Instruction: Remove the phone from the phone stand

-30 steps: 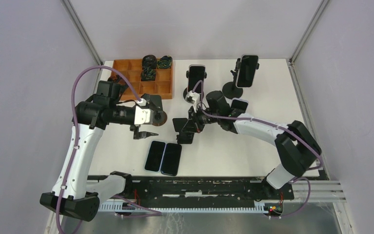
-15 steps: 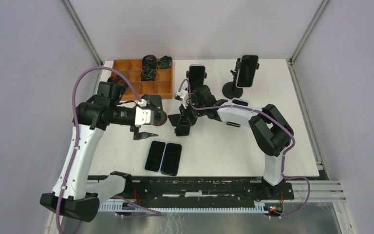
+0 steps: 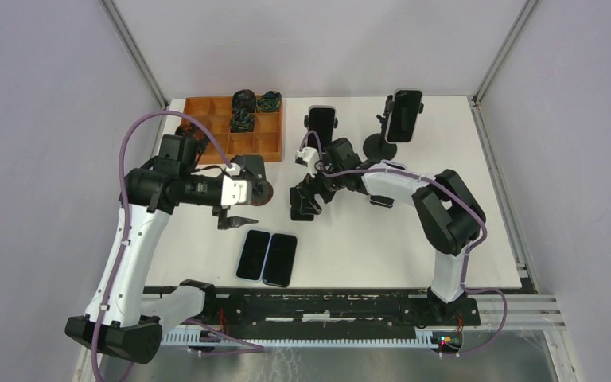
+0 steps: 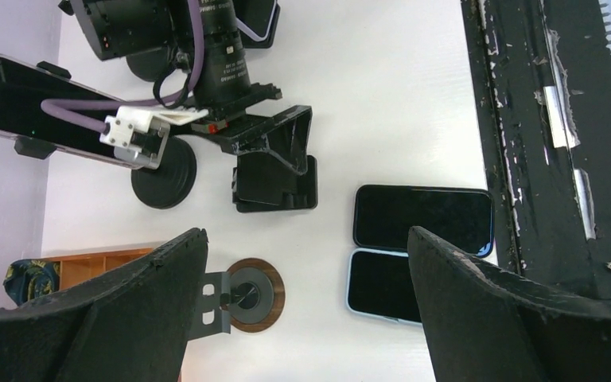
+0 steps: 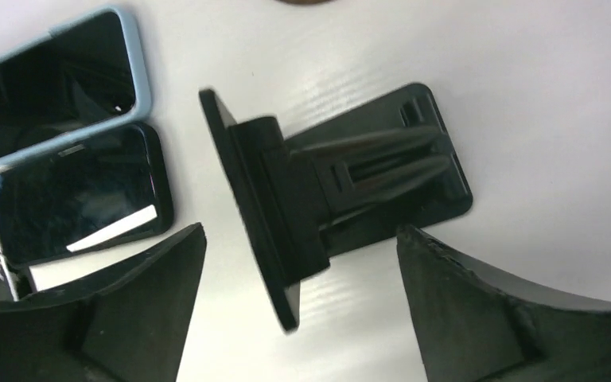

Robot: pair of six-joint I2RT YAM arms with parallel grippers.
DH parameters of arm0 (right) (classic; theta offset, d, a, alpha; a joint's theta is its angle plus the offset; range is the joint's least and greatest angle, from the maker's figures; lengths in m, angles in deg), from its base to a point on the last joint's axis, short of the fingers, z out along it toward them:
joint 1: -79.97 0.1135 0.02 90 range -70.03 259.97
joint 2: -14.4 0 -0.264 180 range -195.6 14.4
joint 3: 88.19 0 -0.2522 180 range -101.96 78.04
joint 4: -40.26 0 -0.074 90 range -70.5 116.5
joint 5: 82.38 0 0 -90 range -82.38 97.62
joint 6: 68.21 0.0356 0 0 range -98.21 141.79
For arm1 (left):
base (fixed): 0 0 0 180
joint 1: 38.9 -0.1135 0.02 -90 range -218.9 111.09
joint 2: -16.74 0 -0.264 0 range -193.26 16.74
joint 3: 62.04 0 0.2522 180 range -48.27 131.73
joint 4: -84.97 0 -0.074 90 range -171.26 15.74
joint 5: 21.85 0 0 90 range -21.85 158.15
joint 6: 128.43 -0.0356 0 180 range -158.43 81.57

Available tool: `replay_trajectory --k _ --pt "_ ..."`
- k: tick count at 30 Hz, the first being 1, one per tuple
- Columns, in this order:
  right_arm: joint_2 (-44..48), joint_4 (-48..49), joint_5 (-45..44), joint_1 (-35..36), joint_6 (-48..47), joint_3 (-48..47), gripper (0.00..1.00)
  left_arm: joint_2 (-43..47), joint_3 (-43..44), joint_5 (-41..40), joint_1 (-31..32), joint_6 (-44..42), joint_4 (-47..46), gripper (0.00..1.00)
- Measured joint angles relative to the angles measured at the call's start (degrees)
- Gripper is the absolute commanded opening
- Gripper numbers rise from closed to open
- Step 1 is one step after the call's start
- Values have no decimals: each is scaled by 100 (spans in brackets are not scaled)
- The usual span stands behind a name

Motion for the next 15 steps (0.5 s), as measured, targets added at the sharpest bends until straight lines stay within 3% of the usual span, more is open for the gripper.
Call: replay_trajectory --k 5,15 --pt "518 -302 -284 -37 44 184 98 52 -9 -197 2 90 -168 100" --pt "2994 -651 -1978 -13 529 680 98 140 0 -894 0 1075 -1145 100"
